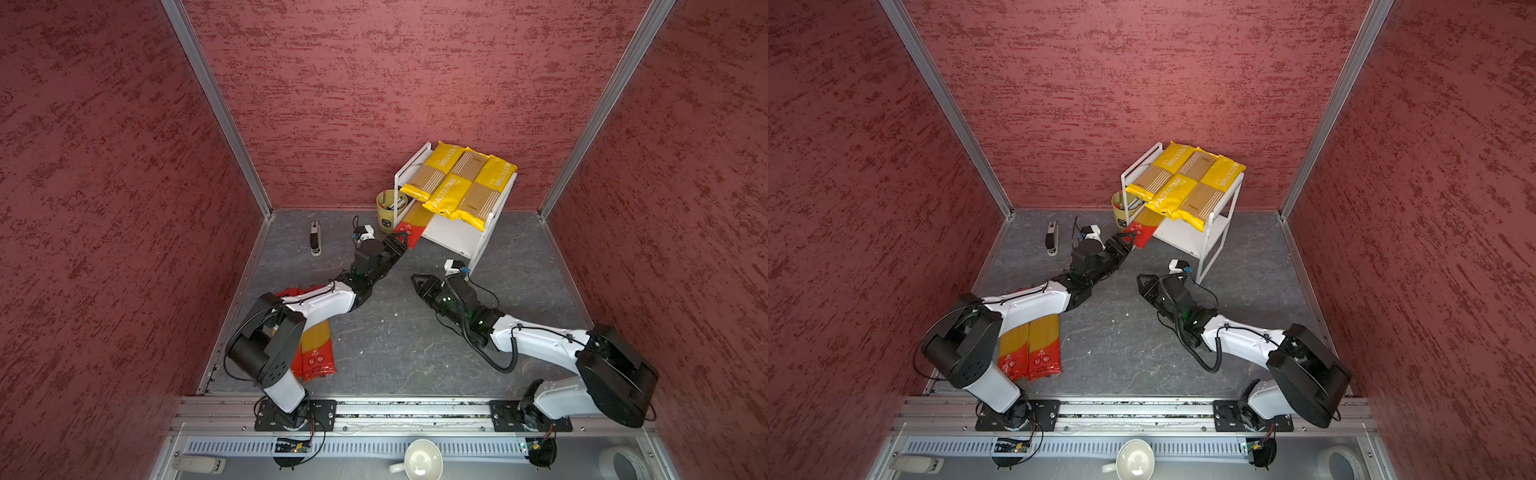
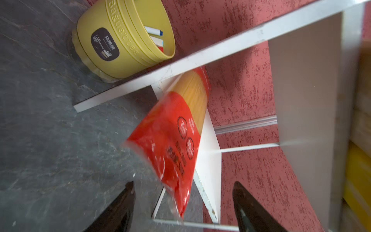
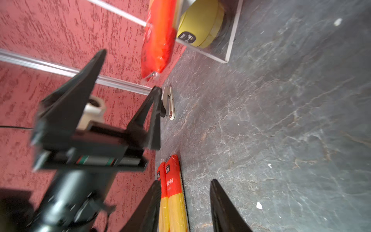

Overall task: Place and organize the pasta boxes and bags onto the shelf
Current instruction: 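Release the pack with the left gripper and withdraw both grippers toward floor packs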

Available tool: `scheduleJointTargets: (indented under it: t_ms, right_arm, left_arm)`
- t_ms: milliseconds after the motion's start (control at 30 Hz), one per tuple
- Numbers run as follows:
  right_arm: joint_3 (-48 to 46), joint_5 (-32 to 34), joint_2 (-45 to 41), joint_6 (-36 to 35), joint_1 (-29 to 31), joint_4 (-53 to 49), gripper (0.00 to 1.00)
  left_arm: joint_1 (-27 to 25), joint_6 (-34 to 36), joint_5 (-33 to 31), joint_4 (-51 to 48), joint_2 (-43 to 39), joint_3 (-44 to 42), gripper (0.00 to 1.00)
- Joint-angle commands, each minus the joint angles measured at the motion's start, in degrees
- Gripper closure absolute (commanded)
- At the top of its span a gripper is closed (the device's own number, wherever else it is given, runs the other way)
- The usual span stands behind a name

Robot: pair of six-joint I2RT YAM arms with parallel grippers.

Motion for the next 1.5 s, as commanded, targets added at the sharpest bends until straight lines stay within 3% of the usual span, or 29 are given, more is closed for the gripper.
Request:
scheduleJointTargets:
  t_ms: [0,300,433,567,700,800,1267,1467]
  right_arm:
    - [3.1,-1.1,1.6,-4.2,2.4,-3.0,0.58]
    - [12.7,0.2,12.6,-11.7,11.1,-6.6,0.59]
    - [21.0,-2.4,21.0,-14.8,14.3,-8.3,0.61]
    - [29.2,-7.0,29.9,-14.3,16.6,-9.0,0.62]
    - [36.5,-11.0,36.5,-15.1,18.1,-10.9,0.58]
    - [41.5,-13.0,40.3,-15.6,18.2,-13.4,0.53]
    - [54.1,-21.0,53.5,-10.7,18.3,-13.3,0.51]
    - [56.9,-21.0,55.2,-10.5,18.3,-13.8,0.57]
  left_arm:
    - [-0.8,4.0,2.2,-10.1,-6.3,-3.4,0.24]
    - [0.4,12.9,-6.7,-38.7,-34.6,-14.9,0.24]
    - [6.1,17.9,-9.1,-50.3,-46.2,-17.5,0.22]
    - [16.0,21.2,-4.3,-56.0,-53.5,-19.5,0.21]
    - [24.2,21.6,2.5,-56.7,-56.1,-21.1,0.2]
    - [26.6,22.0,4.4,-56.9,-56.7,-20.8,0.2]
    - [27.1,21.1,6.5,-54.8,-56.8,-19.4,0.2]
    - [26.8,19.7,7.3,-52.6,-56.6,-20.8,0.2]
